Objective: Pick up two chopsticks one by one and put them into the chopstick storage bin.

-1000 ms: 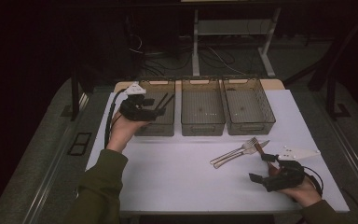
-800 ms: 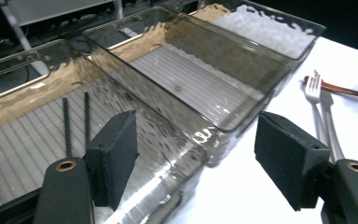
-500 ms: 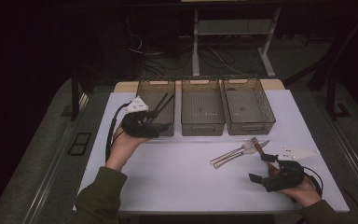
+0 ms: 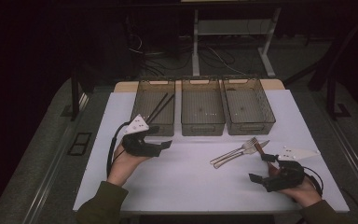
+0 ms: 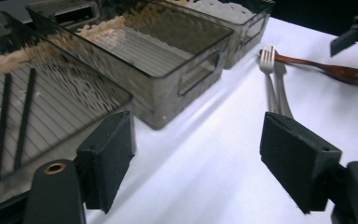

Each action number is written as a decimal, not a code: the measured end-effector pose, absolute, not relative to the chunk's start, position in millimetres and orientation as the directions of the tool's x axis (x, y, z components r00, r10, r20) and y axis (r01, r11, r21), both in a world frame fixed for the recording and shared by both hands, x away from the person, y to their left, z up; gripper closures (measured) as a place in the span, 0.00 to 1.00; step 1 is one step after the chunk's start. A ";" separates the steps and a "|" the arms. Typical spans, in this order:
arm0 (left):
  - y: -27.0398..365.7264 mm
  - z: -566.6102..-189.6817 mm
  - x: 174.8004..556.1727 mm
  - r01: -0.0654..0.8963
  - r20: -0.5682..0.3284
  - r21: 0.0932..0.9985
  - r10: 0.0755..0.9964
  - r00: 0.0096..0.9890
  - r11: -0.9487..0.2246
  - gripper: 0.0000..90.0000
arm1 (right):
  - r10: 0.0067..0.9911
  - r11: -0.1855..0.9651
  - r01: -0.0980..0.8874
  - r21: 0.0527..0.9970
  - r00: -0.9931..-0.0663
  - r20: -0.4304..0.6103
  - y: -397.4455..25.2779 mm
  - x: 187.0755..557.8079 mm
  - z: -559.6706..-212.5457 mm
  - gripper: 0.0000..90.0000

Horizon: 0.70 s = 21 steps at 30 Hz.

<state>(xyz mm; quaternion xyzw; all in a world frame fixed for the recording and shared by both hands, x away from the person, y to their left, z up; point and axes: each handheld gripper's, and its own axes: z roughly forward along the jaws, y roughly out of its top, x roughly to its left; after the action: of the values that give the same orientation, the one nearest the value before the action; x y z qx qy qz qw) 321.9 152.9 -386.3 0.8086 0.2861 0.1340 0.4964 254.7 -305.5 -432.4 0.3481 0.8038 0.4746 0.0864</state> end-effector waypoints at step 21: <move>148.8 -429.0 264.7 0.315 -0.074 0.866 0.522 0.849 -0.389 0.12 | 0.699 0.303 0.515 0.802 -0.692 0.180 -318.6 258.8 -427.8 0.07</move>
<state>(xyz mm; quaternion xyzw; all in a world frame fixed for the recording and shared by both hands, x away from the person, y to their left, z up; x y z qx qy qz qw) 264.7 148.8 -429.0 0.8267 0.2532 0.1056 0.4913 258.8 -318.6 -427.8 0.3789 0.8008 0.4527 0.1015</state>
